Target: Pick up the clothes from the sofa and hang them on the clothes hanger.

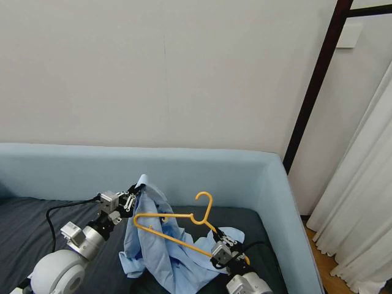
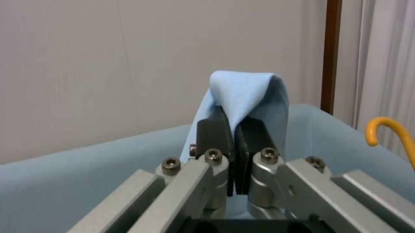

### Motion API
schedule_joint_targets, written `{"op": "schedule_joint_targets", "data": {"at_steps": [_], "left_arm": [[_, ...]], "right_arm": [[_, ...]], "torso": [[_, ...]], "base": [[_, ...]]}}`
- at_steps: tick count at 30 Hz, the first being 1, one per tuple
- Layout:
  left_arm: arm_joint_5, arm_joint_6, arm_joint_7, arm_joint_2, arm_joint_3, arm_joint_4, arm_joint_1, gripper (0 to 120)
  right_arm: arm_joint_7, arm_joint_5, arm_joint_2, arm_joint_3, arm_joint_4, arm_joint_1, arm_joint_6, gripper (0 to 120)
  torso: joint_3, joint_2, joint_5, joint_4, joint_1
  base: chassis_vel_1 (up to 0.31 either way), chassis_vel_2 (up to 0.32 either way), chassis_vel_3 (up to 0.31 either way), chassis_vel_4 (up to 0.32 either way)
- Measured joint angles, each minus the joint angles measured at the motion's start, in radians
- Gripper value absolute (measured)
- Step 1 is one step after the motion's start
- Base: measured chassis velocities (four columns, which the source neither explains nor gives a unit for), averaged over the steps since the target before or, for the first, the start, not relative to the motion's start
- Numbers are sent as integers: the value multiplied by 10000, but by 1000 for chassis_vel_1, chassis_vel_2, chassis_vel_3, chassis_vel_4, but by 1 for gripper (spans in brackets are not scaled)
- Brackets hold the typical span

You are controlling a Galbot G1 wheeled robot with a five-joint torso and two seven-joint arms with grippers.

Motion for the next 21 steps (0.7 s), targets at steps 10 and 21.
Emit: {"op": "schedule_joint_targets", "data": {"at_steps": [10, 21], "left_arm": [[-62, 359, -27, 226, 187, 204, -105, 0], [-1713, 2017, -681, 840, 433, 317, -526, 0]], "right_arm": [[244, 611, -147, 252, 385, 286, -291, 5], [-409, -1474, 573, -674, -545, 547, 1025, 5]], "torso": [[0, 0, 0, 0, 0], [0, 0, -1, -2, 0]], "base": [[0, 0, 0, 0], [0, 0, 0, 0]]}}
